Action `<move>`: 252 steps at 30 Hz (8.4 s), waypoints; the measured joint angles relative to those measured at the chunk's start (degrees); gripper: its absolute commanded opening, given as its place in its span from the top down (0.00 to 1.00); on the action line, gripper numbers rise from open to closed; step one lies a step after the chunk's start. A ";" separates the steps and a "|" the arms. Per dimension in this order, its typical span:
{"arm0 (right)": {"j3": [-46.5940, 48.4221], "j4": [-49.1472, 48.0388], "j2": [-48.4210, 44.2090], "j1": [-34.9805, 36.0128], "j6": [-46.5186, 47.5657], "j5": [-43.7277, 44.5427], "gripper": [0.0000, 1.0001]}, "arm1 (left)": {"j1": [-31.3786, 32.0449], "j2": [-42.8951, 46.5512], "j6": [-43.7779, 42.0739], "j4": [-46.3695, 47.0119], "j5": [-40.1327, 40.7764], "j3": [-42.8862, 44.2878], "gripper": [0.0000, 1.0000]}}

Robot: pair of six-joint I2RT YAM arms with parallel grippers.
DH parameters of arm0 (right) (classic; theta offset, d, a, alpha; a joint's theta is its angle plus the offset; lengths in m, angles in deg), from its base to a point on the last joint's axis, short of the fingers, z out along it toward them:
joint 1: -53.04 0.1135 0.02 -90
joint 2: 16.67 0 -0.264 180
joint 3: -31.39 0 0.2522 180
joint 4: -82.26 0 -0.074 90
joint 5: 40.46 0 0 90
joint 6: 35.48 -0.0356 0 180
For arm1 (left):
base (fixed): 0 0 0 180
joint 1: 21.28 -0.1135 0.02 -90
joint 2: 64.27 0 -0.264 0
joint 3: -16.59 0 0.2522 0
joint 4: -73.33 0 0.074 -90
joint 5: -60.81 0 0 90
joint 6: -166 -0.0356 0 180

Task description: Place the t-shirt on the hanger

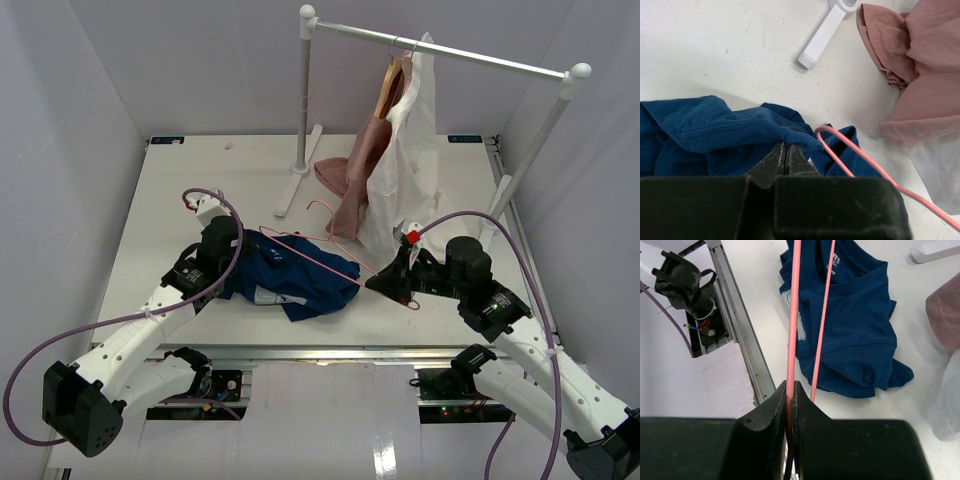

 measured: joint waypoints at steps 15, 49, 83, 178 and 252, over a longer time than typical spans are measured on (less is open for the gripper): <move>-1.91 -1.39 -1.17 3.78 -1.35 0.83 0.92 | -0.07 -1.40 -0.47 0.00 0.05 0.00 1.00; -1.84 -21.56 17.51 10.88 -5.70 7.29 0.92 | -0.39 8.20 -3.07 3.02 -26.45 2.08 1.00; -11.05 -45.65 12.82 11.82 -6.99 0.12 0.92 | -0.39 12.71 -45.06 -17.58 -44.85 23.72 0.40; 24.62 -18.84 39.02 16.29 -16.39 49.08 0.92 | 0.08 30.36 -34.75 -22.88 -33.54 10.28 1.00; 64.74 21.51 54.10 20.76 9.24 51.14 0.92 | -0.07 11.27 -45.39 -19.48 -39.76 15.36 1.00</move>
